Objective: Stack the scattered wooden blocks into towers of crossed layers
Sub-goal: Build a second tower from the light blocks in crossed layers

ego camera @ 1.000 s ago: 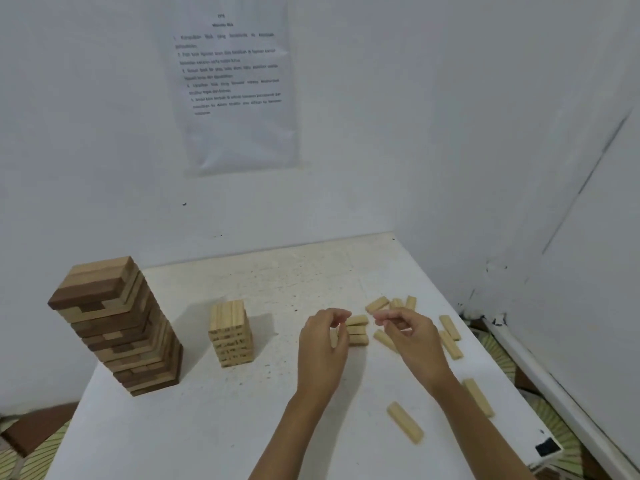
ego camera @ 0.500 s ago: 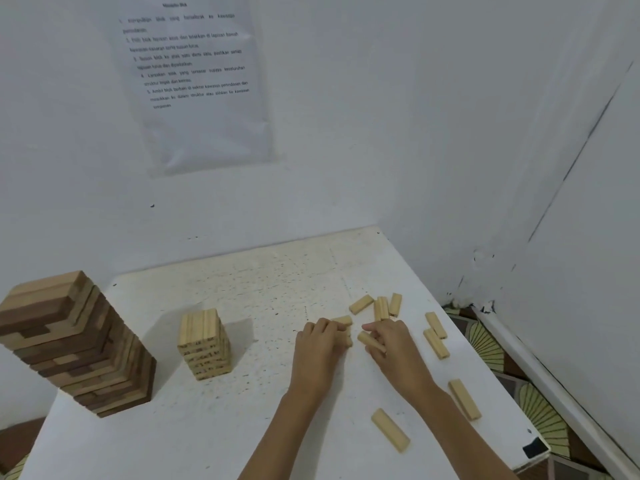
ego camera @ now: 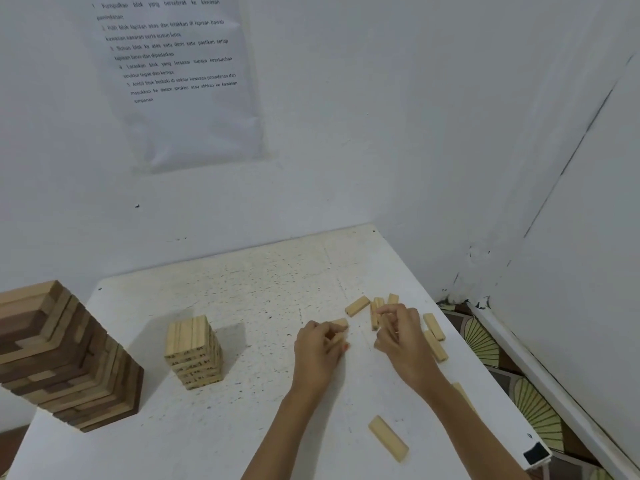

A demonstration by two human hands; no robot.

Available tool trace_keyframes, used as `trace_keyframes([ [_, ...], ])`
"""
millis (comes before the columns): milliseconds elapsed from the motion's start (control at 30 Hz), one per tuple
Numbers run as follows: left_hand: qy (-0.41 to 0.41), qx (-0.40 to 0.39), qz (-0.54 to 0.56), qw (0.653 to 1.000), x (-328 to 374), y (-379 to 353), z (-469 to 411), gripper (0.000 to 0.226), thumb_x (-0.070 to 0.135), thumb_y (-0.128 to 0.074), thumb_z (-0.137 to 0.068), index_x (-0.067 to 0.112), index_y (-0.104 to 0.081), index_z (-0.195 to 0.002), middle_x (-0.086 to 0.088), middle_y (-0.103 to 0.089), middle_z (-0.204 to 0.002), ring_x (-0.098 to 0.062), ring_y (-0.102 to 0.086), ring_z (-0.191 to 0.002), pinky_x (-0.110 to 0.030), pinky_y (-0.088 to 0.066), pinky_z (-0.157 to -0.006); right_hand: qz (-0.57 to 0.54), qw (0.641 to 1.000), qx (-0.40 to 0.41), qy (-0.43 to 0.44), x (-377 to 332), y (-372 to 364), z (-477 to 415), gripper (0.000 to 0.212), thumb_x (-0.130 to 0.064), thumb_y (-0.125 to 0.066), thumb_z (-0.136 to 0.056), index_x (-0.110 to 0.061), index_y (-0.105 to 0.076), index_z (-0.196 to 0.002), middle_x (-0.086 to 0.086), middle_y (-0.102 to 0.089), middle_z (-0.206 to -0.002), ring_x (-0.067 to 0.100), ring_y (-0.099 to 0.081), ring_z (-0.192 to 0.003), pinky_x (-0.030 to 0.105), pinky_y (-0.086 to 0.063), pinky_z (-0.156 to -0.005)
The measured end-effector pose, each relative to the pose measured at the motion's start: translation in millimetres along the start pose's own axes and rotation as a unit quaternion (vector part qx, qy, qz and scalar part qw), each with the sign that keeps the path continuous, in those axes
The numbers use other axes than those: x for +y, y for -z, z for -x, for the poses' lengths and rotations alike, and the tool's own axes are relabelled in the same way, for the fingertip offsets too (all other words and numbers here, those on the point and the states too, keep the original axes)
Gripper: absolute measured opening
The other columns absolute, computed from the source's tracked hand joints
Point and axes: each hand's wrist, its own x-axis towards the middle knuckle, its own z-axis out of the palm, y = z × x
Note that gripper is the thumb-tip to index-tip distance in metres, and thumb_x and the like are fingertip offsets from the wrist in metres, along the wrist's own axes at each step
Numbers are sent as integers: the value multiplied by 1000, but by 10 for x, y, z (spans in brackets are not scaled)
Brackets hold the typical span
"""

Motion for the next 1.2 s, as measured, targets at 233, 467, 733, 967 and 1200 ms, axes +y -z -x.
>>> trace_keyframes([
  [233,46,102,153,982,188,48,13,11,16,-70,-87,25,-68,-94,7,-64,-88,-5,-58,-77,-11,-44,-65,88,993,43,-73,87,-58,-152,24,-23,-63,-91,-13,-50,-109,2,-41,-106,10,-49,-81,23,-45,-70],
  [467,61,102,206,971,207,135,63,13,16,-73,-85,24,-67,-92,8,-54,-65,-1,-49,-57,-16,-44,-58,152,980,115,-61,66,-252,-147,14,-22,-67,-88,-12,-61,-94,2,-52,-97,16,-57,-83,22,-43,-64],
  [733,76,152,244,955,51,251,258,17,18,-66,-91,23,-67,-107,-2,-62,-79,-12,-57,-72,-14,-47,-61,-89,989,112,-47,-294,-310,110,11,-9,-73,-83,-12,-65,-89,0,-65,-82,9,-48,-58,10,-43,-55],
  [967,101,167,258,946,-101,503,552,25,19,-58,-97,27,-62,-119,-1,-66,-98,-16,-64,-89,-22,-54,-74,-240,966,20,-93,-483,-532,378,9,-9,-68,-88,-13,-69,-95,-7,-64,-77,-2,-60,-66,9,-46,-61],
  [1200,119,186,234,947,-324,729,930,23,17,-63,-93,28,-67,-113,-5,-67,-97,-15,-64,-87,-18,-51,-72,-198,975,-84,-63,-526,-931,673,10,-15,-70,-87,-19,-72,-96,-2,-56,-73,-2,-54,-64,11,-44,-64],
])
